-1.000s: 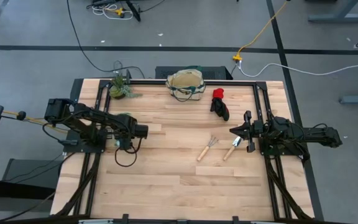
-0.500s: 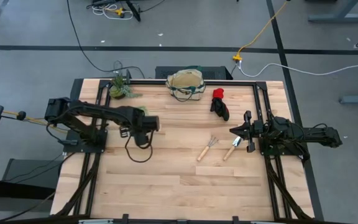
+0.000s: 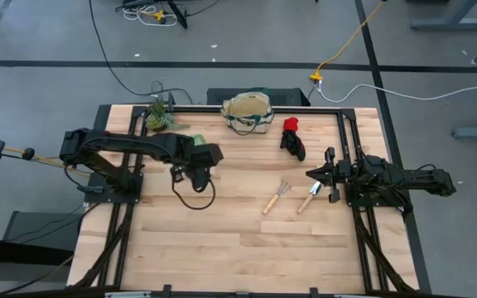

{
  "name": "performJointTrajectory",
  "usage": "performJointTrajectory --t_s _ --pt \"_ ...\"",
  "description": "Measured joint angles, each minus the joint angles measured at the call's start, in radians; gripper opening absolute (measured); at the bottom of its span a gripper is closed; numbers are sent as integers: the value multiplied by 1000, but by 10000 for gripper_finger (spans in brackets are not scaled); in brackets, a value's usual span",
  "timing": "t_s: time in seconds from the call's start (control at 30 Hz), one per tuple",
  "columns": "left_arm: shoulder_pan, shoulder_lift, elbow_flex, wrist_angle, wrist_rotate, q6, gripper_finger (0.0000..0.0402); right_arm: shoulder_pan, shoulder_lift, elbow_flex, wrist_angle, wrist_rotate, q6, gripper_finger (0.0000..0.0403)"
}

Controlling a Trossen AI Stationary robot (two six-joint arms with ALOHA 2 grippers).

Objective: Pick & Place Garden tools in Gardening bag
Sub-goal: Put the green spray bottle into the white gardening bag

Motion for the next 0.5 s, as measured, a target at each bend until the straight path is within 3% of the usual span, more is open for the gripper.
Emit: performJointTrajectory --t_s 0.27,0.5 --pt "0 0 8 83 0 -8 147 0 0 0 0 0 0 23" --pt "0 0 8 172 -19 -105 150 0 0 0 0 0 0 23"
